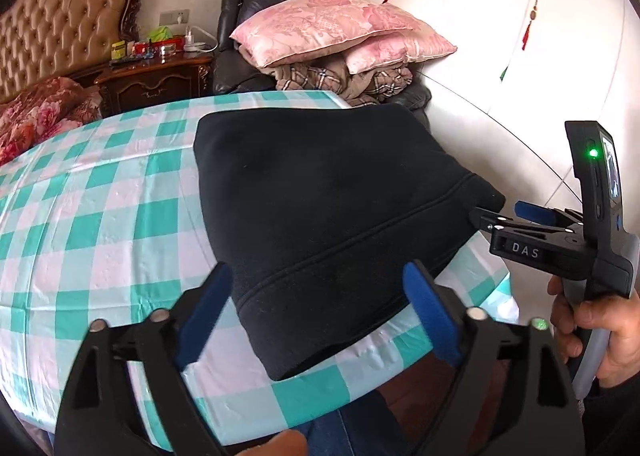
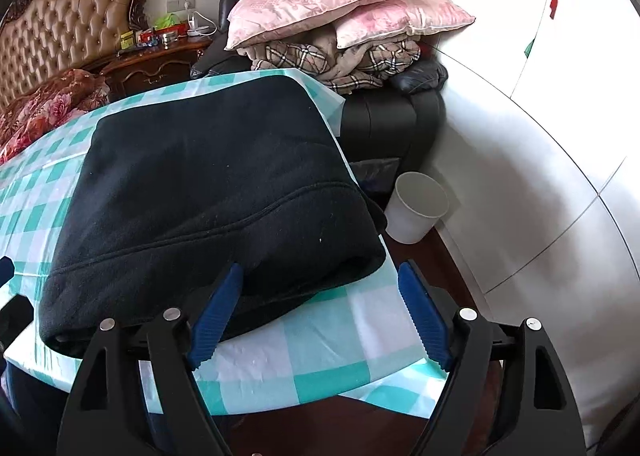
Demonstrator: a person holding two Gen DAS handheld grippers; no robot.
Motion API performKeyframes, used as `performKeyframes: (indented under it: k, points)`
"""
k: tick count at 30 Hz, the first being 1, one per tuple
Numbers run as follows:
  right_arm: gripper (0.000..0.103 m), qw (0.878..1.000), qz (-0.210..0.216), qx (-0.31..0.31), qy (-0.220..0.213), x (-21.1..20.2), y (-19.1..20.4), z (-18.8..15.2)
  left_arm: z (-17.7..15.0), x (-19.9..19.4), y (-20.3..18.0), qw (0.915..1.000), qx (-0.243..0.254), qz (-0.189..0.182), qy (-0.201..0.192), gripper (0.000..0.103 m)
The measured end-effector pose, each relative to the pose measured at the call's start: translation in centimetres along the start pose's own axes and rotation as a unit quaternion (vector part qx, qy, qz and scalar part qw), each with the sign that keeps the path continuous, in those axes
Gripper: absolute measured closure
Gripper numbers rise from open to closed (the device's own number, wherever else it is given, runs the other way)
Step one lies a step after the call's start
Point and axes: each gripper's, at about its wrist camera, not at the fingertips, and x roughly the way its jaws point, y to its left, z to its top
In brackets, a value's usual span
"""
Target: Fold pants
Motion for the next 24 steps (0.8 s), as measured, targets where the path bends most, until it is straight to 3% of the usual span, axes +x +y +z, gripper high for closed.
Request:
performKeyframes:
  k: [5, 24]
  points:
    - [0.026, 1.000, 0.001, -0.001, -0.001, -0.2, 0.1, 0.1, 0.3, -0.3, -0.9, 0.9998, 0.010, -0.017, -0.002, 0.002]
    - [0.026, 1.000, 0.009, 0.003, -0.018, -2.6, -0.2, 0.4, 2.6, -1.1, 0.2, 0.9993, -0.003, 0.031, -0.023, 0.002]
